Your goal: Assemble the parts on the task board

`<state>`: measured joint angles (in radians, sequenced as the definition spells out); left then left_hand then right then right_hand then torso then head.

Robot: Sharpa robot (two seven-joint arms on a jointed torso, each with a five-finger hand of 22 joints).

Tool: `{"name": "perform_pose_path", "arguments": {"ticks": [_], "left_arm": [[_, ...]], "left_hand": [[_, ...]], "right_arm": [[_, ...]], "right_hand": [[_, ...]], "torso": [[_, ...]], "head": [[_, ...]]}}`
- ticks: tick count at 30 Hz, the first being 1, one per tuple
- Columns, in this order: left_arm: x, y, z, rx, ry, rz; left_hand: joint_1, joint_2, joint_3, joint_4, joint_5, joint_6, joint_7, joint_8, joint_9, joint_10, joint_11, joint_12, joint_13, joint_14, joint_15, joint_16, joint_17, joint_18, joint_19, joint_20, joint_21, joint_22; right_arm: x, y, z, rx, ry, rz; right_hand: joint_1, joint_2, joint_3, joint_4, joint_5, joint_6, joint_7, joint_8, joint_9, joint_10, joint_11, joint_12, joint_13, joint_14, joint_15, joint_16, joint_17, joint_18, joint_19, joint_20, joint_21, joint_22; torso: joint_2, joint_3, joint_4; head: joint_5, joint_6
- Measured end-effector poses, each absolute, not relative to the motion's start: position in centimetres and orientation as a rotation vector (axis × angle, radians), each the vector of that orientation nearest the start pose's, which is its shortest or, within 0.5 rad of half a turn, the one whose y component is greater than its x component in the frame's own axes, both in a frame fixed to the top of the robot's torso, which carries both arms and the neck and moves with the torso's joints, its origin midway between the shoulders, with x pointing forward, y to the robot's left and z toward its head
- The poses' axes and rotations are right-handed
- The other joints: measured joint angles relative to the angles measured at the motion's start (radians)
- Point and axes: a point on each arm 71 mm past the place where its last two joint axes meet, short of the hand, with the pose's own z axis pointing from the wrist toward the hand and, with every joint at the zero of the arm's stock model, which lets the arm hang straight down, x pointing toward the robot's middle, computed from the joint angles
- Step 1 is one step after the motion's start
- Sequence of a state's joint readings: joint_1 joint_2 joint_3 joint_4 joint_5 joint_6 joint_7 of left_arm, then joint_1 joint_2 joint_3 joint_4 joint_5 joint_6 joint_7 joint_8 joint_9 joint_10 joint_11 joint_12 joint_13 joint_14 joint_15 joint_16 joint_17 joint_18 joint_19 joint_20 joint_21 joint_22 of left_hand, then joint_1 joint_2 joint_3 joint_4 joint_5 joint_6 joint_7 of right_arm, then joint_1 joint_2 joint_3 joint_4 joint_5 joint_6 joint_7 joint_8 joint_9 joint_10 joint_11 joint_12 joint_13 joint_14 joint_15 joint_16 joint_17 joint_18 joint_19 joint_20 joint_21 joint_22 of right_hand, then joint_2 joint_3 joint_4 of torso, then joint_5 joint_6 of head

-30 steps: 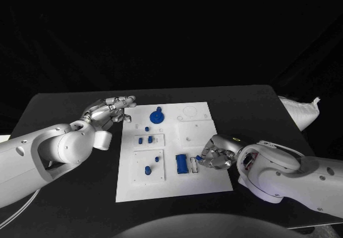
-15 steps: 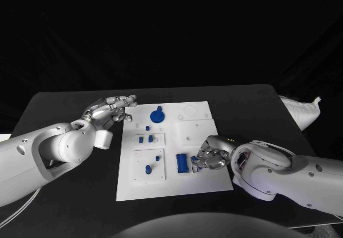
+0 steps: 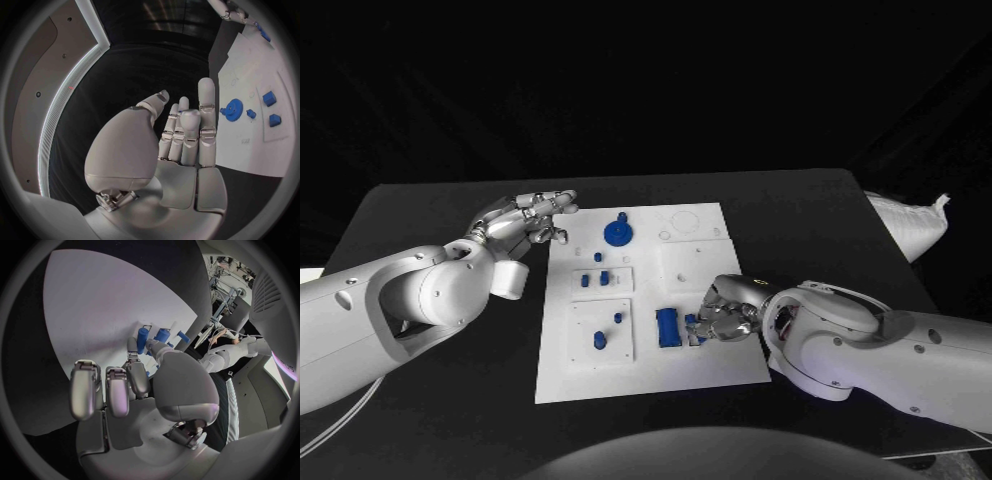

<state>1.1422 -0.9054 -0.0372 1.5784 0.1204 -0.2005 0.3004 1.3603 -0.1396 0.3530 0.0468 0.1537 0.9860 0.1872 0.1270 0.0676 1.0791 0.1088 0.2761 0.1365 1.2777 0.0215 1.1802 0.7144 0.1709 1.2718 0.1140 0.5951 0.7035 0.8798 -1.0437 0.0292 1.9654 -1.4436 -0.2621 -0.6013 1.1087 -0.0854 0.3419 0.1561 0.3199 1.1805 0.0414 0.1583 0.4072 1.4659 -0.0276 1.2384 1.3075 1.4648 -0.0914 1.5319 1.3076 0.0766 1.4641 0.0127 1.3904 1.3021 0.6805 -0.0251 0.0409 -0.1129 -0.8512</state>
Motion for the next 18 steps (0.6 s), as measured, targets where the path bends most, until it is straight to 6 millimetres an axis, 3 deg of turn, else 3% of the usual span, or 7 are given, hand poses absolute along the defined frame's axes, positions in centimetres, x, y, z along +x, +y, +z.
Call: {"name": "perform_pose_path", "arguments": {"ticks": [10, 12, 18], "left_arm": [[46.58, 21.84, -20.82, -1.345, 1.548, -1.605], [46.58, 21.84, -20.82, -1.345, 1.548, -1.605], [46.57, 21.83, -20.83, -1.345, 1.551, -1.606]], "left_hand": [[0.0, 0.0, 0.0, 0.0, 0.0, 0.0, 0.0, 0.0, 0.0, 0.0, 0.0, 0.0, 0.0, 0.0, 0.0, 0.0, 0.0, 0.0, 0.0, 0.0, 0.0, 0.0], [0.0, 0.0, 0.0, 0.0, 0.0, 0.0, 0.0, 0.0, 0.0, 0.0, 0.0, 0.0, 0.0, 0.0, 0.0, 0.0, -0.001, 0.0, 0.0, 0.0, 0.0, 0.0], [0.0, 0.0, 0.0, 0.0, 0.0, 0.0, 0.0, 0.0, 0.0, 0.0, 0.0, 0.0, 0.0, 0.0, 0.0, 0.0, -0.001, 0.0, 0.0, 0.0, 0.0, 0.0]], "right_arm": [[34.6, -19.28, -26.04, 0.132, 2.106, 0.471], [34.6, -19.24, -26.04, 0.129, 2.106, 0.471], [34.57, -19.14, -26.08, 0.124, 2.108, 0.47]], "right_hand": [[-0.028, 0.008, -0.031, 0.025, 0.003, 0.009, -0.002, 0.0, 0.006, 0.001, -0.001, 0.013, 0.0, 0.002, -0.002, 0.004, 0.0, -0.001, 0.003, -0.003, 0.004, 0.005], [-0.036, 0.014, -0.041, 0.031, 0.014, 0.013, -0.006, 0.0, 0.009, 0.001, -0.001, 0.015, 0.0, 0.004, -0.004, 0.004, 0.0, -0.016, 0.004, -0.004, 0.004, 0.006], [-0.083, 0.017, -0.099, 0.071, 0.067, 0.026, -0.008, 0.008, 0.02, 0.001, -0.008, 0.049, 0.0, 0.0, -0.007, 0.004, 0.0, -0.016, 0.0, -0.007, 0.004, 0.005]], "torso": [[0.0, 0.0002, -0.0002], [0.0, 0.0002, -0.0001], [0.0, -0.0001, 0.0]], "head": [[-0.001, -0.001], [-0.001, -0.001], [0.0, -0.001]]}}
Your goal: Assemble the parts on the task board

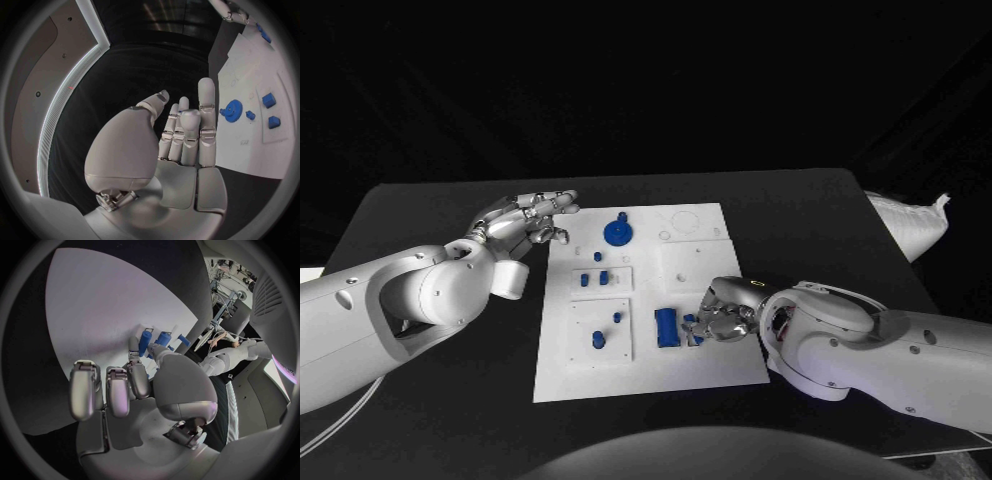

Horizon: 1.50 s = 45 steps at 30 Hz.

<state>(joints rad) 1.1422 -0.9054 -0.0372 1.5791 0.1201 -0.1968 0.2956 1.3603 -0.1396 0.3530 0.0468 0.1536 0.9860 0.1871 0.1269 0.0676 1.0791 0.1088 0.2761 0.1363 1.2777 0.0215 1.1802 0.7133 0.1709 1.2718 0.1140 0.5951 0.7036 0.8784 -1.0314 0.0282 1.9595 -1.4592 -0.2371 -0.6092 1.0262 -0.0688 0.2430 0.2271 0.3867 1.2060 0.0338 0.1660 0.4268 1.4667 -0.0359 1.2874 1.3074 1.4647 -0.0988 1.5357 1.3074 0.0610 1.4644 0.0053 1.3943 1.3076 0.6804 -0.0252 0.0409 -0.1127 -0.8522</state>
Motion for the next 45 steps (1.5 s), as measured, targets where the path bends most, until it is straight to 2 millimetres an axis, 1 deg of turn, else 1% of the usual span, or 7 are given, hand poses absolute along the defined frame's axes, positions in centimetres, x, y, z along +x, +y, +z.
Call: {"name": "perform_pose_path", "arguments": {"ticks": [7, 20, 27, 30, 34, 37, 45], "left_arm": [[46.6, 21.8, -20.8, -1.346, 1.553, -1.605], [46.6, 21.9, -20.9, -1.347, 1.555, -1.604], [47.1, 22.2, -21.2, -1.351, 1.545, -1.587], [47.4, 22.4, -21.4, -1.354, 1.537, -1.578], [47.9, 22.7, -22.0, -1.363, 1.525, -1.56], [48.5, 22.9, -22.5, -1.369, 1.51, -1.545], [50.9, 23.0, -23.4, -1.386, 1.445, -1.512]], "left_hand": [[0.0, 0.0, 0.0, 0.0, 0.0, -0.004, 0.004, 0.0, 0.0, 0.0, 0.0, 0.0, 0.0, 0.0, 0.0, 0.0, -0.003, 0.0, 0.0, 0.0, 0.0, -0.001], [0.0, 0.0, 0.0, 0.0, 0.0, -0.004, 0.004, 0.0, 0.0, 0.0, 0.0, 0.0, 0.0, 0.0, 0.0, 0.0, -0.003, 0.0, 0.0, 0.0, 0.0, -0.001], [0.0, 0.0, -0.002, -0.002, 0.0, -0.004, 0.004, 0.0, 0.0, -0.003, 0.003, 0.003, 0.0, -0.008, 0.001, -0.004, -0.016, 0.0, 0.0, 0.0, -0.005, -0.001], [0.0, 0.0, -0.004, -0.004, 0.0, -0.004, 0.004, 0.006, 0.0, -0.011, 0.004, 0.011, 0.0, -0.047, 0.004, -0.044, -0.08, 0.0, -0.015, 0.007, -0.016, -0.007], [-0.004, 0.004, -0.011, -0.005, 0.0, -0.006, 0.002, 0.016, 0.0, -0.027, 0.006, 0.022, 0.0, -0.147, 0.006, -0.16, -0.212, 0.0, -0.073, 0.011, -0.067, -0.035], [0.003, 0.011, -0.014, -0.009, 0.0, -0.009, 0.005, 0.022, 0.0, -0.03, 0.009, 0.026, -0.006, -0.177, 0.01, -0.24, -0.26, 0.0, -0.112, 0.014, -0.11, -0.065], [-0.003, 0.016, 0.005, 0.007, 0.0, -0.004, -0.004, 0.019, -0.001, -0.027, 0.02, -0.034, -0.059, -0.264, 0.053, -0.647, -0.447, 0.0, -0.276, 0.054, -0.304, -0.207]], "right_arm": [[34.5, -19.2, -26.1, 0.121, 2.106, 0.469], [34.5, -19.9, -25.9, 0.13, 2.084, 0.461], [35.9, -21.9, -25.1, 0.218, 2.007, 0.542], [37.6, -22.9, -24.3, 0.297, 1.955, 0.613], [40.3, -24.2, -23.7, 0.429, 1.884, 0.738], [42.7, -24.7, -23.7, 0.549, 1.822, 0.848], [48.5, -26.3, -24.3, 0.892, 1.593, 1.077]], "right_hand": [[-0.05, 0.006, -0.095, 0.06, -0.018, 0.001, -0.001, 0.0, 0.008, 0.0, 0.0, 0.0, 0.0, 0.004, -0.004, 0.0, 0.0, 0.0, 0.0, 0.0, 0.0, 0.0], [-0.108, 0.022, -0.177, 0.061, -0.074, 0.001, -0.001, 0.0, 0.014, -0.002, -0.001, -0.016, 0.001, 0.003, -0.004, 0.0, 0.0, 0.0, 0.0, 0.0, 0.0, -0.001], [0.059, 0.016, -0.196, 0.013, -0.061, -0.098, 0.036, -0.06, -0.009, -0.021, 0.028, -0.164, 0.001, 0.002, 0.017, -0.052, 0.0, 0.0, -0.013, 0.013, -0.078, -0.103], [0.137, 0.028, -0.194, -0.019, -0.12, -0.142, 0.057, -0.086, -0.027, -0.078, 0.044, -0.3, -0.043, 0.0, 0.03, -0.066, 0.001, 0.016, -0.03, 0.028, -0.118, -0.153], [0.228, 0.04, -0.192, -0.059, -0.144, -0.183, 0.081, -0.095, -0.052, -0.231, 0.067, -0.664, -0.253, -0.004, 0.048, -0.237, -0.075, 0.071, -0.13, 0.043, -0.322, -0.395], [0.293, 0.056, -0.176, -0.085, -0.158, -0.217, 0.101, -0.095, -0.077, -0.318, 0.086, -0.823, -0.384, -0.091, 0.066, -0.538, -0.356, 0.115, -0.248, 0.059, -0.587, -0.676], [0.368, 0.046, -0.111, -0.114, -0.205, -0.261, 0.143, -0.101, -0.15, -0.413, 0.15, -1.144, -0.779, -0.346, 0.149, -1.119, -0.764, 0.117, -0.418, 0.135, -0.951, -0.93]], "torso": [[0.0, 0.0, -0.0001], [-0.001, 0.0012, -0.0009], [-0.008, -0.0001, -0.0031], [-0.016, -0.0026, -0.0051], [-0.029, -0.0075, -0.0081], [-0.044, -0.0128, -0.0117], [-0.08, -0.0204, -0.0192]], "head": [[0.001, -0.001], [0.0, 0.003], [-0.003, 0.012], [-0.003, 0.021], [-0.002, 0.031], [-0.003, 0.041], [0.009, 0.085]]}}
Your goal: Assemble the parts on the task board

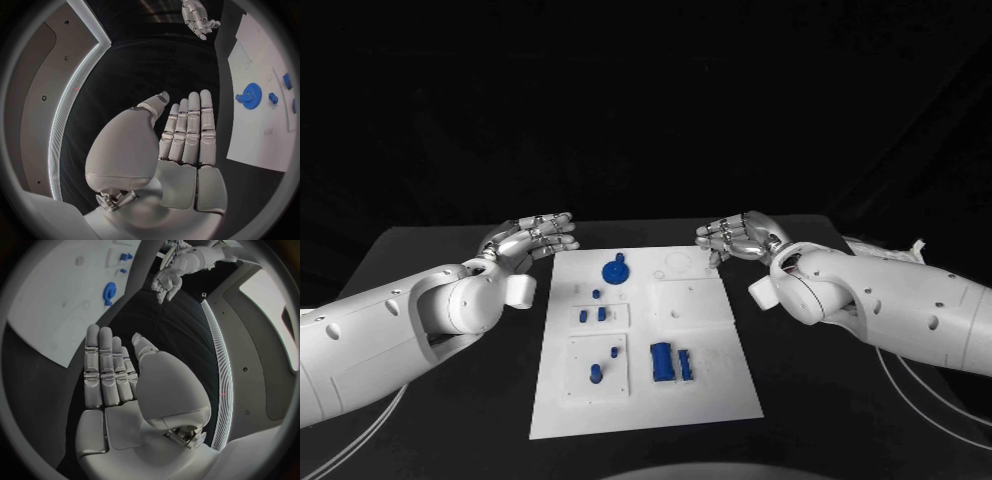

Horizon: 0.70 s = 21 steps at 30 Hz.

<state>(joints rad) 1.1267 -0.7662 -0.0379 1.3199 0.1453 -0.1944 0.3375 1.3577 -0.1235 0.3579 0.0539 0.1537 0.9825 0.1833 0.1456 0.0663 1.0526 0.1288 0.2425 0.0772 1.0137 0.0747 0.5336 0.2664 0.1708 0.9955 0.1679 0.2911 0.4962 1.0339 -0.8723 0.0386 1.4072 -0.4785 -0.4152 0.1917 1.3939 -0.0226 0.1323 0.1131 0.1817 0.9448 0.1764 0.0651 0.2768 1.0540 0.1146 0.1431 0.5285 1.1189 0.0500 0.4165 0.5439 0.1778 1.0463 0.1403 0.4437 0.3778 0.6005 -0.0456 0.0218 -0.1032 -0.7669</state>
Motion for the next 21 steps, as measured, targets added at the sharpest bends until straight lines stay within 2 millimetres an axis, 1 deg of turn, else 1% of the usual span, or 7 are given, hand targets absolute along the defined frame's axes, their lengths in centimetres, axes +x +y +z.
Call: {"name": "perform_pose_path", "arguments": {"ticks": [3, 7, 11, 12, 14, 17, 21], "left_arm": [[51.8, 23.0, -23.8, -1.393, 1.414, -1.502], [52.6, 22.9, -24.0, -1.399, 1.38, -1.496], [52.4, 23.0, -24.0, -1.4, 1.382, -1.493], [52.3, 23.0, -24.0, -1.401, 1.383, -1.491], [52.1, 22.8, -24.1, -1.404, 1.388, -1.49], [51.5, 22.1, -24.2, -1.406, 1.395, -1.488], [50.5, 21.2, -24.1, -1.399, 1.393, -1.472]], "left_hand": [[-0.004, 0.004, 0.001, 0.001, 0.0, 0.0, 0.0, -0.02, 0.0, -0.002, 0.016, -0.049, -0.014, -0.036, 0.036, -0.138, -0.06, 0.0, -0.104, 0.04, -0.104, -0.079], [-0.015, 0.009, -0.014, -0.002, 0.0, -0.006, 0.0, -0.048, -0.002, -0.021, 0.031, -0.104, -0.017, -0.055, 0.056, -0.257, -0.118, 0.0, -0.172, 0.081, -0.179, -0.156], [-0.205, 0.027, -0.063, -0.024, -0.024, -0.142, -0.021, -0.086, -0.03, -0.165, 0.01, -0.127, -0.042, -0.188, 0.04, -0.303, -0.143, -0.001, -0.289, 0.05, -0.205, -0.208], [-0.263, 0.04, -0.078, -0.03, -0.03, -0.186, -0.03, -0.098, -0.037, -0.21, 0.004, -0.133, -0.049, -0.23, 0.035, -0.315, -0.149, -0.016, -0.325, 0.038, -0.219, -0.223], [-0.349, 0.062, -0.1, -0.037, -0.04, -0.248, -0.042, -0.111, -0.045, -0.276, -0.006, -0.142, -0.057, -0.291, 0.026, -0.333, -0.158, -0.016, -0.378, 0.022, -0.239, -0.245], [-0.465, 0.085, -0.13, -0.043, -0.052, -0.332, -0.058, -0.124, -0.053, -0.365, -0.021, -0.166, -0.065, -0.374, 0.001, -0.356, -0.171, -0.031, -0.448, 0.0, -0.259, -0.273], [-0.6, 0.104, -0.164, -0.048, -0.085, -0.431, -0.077, -0.133, -0.06, -0.469, -0.044, -0.202, -0.071, -0.471, -0.034, -0.383, -0.212, -0.046, -0.531, -0.025, -0.272, -0.307]], "right_arm": [[50.2, -26.6, -24.4, 0.984, 1.51, 1.136], [51.5, -26.5, -24.5, 1.054, 1.435, 1.196], [51.2, -26.4, -24.4, 1.054, 1.439, 1.198], [51.1, -26.3, -24.4, 1.054, 1.44, 1.199], [50.9, -25.8, -24.4, 1.055, 1.442, 1.207], [50.2, -24.5, -24.3, 1.06, 1.443, 1.23], [49.0, -22.2, -23.8, 1.079, 1.421, 1.27]], "right_hand": [[0.0, 0.0, 0.013, -0.006, -0.004, -0.005, 0.005, 0.0, -0.031, 0.002, 0.014, -0.058, -0.116, -0.079, 0.043, -0.155, -0.112, 0.0, -0.058, 0.041, -0.12, -0.081], [-0.011, 0.0, 0.017, -0.03, -0.004, -0.008, 0.01, -0.001, -0.083, 0.005, 0.026, -0.079, -0.261, -0.073, 0.061, -0.275, -0.246, 0.0, -0.049, 0.071, -0.229, -0.168], [-0.21, 0.008, -0.006, -0.066, -0.03, -0.14, -0.015, -0.031, -0.113, -0.14, 0.008, -0.108, -0.309, -0.217, 0.046, -0.302, -0.297, -0.008, -0.186, 0.043, -0.266, -0.203], [-0.256, 0.011, -0.011, -0.073, -0.036, -0.172, -0.022, -0.036, -0.12, -0.176, 0.003, -0.113, -0.318, -0.252, 0.037, -0.307, -0.307, -0.018, -0.22, 0.036, -0.274, -0.21], [-0.359, 0.015, -0.022, -0.085, -0.049, -0.241, -0.035, -0.045, -0.134, -0.255, -0.008, -0.123, -0.337, -0.33, 0.012, -0.317, -0.328, -0.024, -0.294, 0.02, -0.289, -0.225], [-0.479, 0.018, -0.034, -0.097, -0.065, -0.323, -0.052, -0.051, -0.151, -0.349, -0.021, -0.128, -0.359, -0.423, -0.012, -0.342, -0.354, -0.04, -0.382, 0.002, -0.307, -0.243], [-0.616, 0.021, -0.073, -0.105, -0.082, -0.417, -0.071, -0.055, -0.17, -0.454, -0.06, -0.133, -0.385, -0.527, -0.03, -0.376, -0.382, -0.055, -0.481, -0.02, -0.328, -0.263]], "torso": [[-0.011, -0.0003, -0.0001], [-0.019, 0.0012, -0.0001], [-0.019, 0.0017, -0.0006], [-0.02, 0.0023, -0.0007], [-0.021, 0.0042, -0.0019], [-0.027, 0.0105, -0.0052], [-0.037, 0.0229, -0.0108]], "head": [[0.007, 0.022], [0.02, 0.06], [0.02, 0.057], [0.022, 0.059], [0.028, 0.066], [0.042, 0.086], [0.069, 0.121]]}}
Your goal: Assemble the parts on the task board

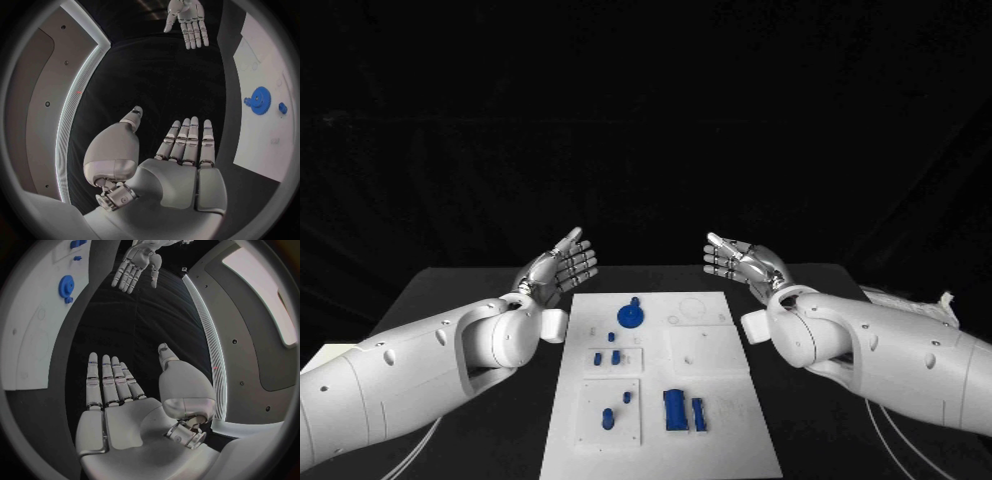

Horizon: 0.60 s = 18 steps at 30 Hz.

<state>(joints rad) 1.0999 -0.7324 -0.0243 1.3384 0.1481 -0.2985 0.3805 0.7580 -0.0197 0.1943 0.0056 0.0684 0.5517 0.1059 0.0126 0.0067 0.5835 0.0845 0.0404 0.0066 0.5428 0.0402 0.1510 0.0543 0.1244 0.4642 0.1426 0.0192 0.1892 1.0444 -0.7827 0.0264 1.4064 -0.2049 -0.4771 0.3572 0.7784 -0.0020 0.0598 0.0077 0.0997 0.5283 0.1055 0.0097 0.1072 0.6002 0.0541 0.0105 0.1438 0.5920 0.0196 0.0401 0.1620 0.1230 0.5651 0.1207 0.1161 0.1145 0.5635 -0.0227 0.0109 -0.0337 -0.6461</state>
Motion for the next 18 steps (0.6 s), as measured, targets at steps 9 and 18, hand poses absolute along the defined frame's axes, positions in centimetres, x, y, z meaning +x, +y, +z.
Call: {"name": "perform_pose_path", "arguments": {"ticks": [9, 18], "left_arm": [[47.5, 19.2, -23.6, -1.346, 1.349, -1.375], [46.2, 19.0, -23.0, -1.279, 1.277, -1.269]], "left_hand": [[-0.24, 0.015, -0.061, -0.004, -0.05, -0.175, -0.07, -0.006, -0.004, -0.185, -0.065, -0.029, -0.004, -0.172, -0.031, -0.048, -0.043, -0.033, -0.147, -0.046, -0.013, -0.06], [-0.403, 0.019, -0.11, -0.006, -0.062, -0.294, -0.099, -0.006, -0.005, -0.311, -0.081, -0.035, -0.005, -0.29, -0.038, -0.119, -0.051, -0.093, -0.245, -0.12, -0.013, -0.115]], "right_arm": [[46.5, -19.0, -22.8, 1.163, 1.322, 1.291], [46.2, -19.1, -22.6, 1.208, 1.256, 1.241]], "right_hand": [[-0.246, 0.002, -0.042, -0.008, -0.073, -0.167, -0.07, -0.003, -0.072, -0.191, -0.042, -0.004, -0.046, -0.187, -0.015, -0.026, -0.051, -0.032, -0.179, -0.06, -0.067, -0.066], [-0.413, 0.002, -0.051, -0.006, -0.091, -0.281, -0.098, -0.003, -0.099, -0.319, -0.052, -0.004, -0.119, -0.314, -0.018, -0.033, -0.121, -0.086, -0.3, -0.107, -0.104, -0.104]], "torso": [[-0.016, 0.0193, -0.0093], [-0.019, 0.0225, -0.0108]], "head": [[0.032, 0.043], [0.034, 0.046]]}}
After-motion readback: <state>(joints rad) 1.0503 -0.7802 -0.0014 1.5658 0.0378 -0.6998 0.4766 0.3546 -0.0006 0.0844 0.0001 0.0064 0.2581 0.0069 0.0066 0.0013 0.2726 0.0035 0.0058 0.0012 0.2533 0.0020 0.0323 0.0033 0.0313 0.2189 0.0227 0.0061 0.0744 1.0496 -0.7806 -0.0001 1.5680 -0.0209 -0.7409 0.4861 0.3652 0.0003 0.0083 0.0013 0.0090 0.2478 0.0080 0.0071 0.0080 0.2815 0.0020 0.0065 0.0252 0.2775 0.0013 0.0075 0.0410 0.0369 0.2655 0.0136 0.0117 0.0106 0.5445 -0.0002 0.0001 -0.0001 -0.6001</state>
